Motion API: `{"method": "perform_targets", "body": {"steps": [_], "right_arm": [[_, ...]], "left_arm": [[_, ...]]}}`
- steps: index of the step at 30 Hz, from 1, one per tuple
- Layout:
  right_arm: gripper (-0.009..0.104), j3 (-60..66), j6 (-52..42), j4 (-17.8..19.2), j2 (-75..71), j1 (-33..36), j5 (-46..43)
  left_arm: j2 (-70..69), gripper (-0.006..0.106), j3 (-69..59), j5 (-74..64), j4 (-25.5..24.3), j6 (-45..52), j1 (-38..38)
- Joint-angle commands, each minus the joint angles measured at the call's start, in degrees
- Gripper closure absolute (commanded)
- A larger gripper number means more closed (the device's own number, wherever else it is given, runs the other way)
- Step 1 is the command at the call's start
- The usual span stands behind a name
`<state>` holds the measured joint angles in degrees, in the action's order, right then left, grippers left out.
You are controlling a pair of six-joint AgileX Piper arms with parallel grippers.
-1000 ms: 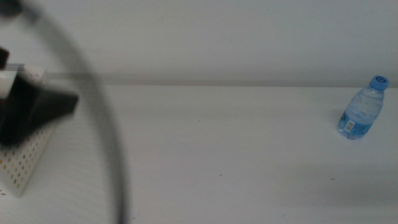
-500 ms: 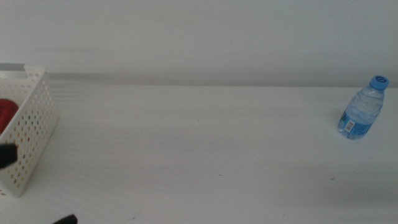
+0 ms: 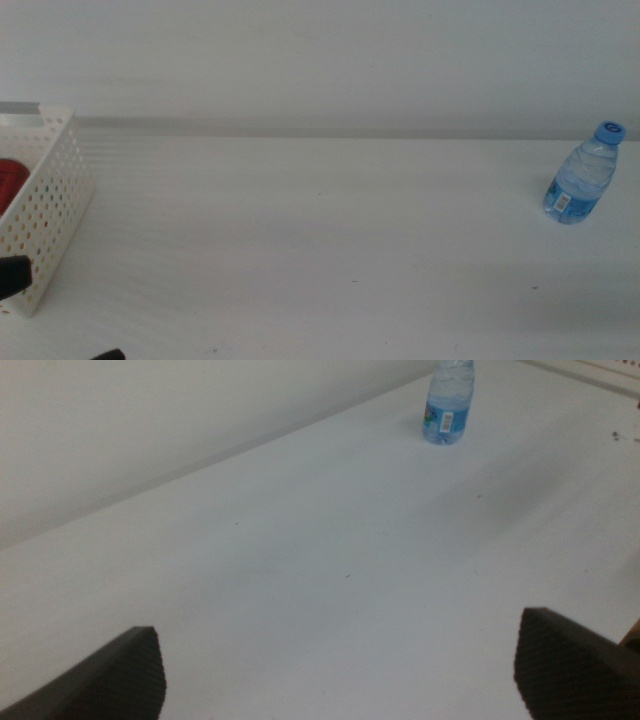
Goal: Use arms to grab the bottles and put them into the dustbin to the left of the table.
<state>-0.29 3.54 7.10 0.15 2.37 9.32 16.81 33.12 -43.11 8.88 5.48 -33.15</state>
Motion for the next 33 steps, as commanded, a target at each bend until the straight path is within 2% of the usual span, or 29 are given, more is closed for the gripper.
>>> {"method": "perform_targets", "body": {"steps": [1,13,33], "right_arm": [[0.010,2.57,-0.30,0.23,-2.17,-0.35,-0.14],[0.010,2.57,-0.30,0.23,-2.17,-0.35,-0.14],[0.010,2.57,-0.30,0.23,-2.17,-0.35,-0.14]], "left_arm": [[-0.24,0.007,-0.29,0.07,-0.70,-2.09,-0.27],[-0.24,0.007,-0.29,1.45,-3.94,-2.09,-0.27],[-0.14,0.007,-0.29,7.22,-3.45,-1.63,-1.12]]}}
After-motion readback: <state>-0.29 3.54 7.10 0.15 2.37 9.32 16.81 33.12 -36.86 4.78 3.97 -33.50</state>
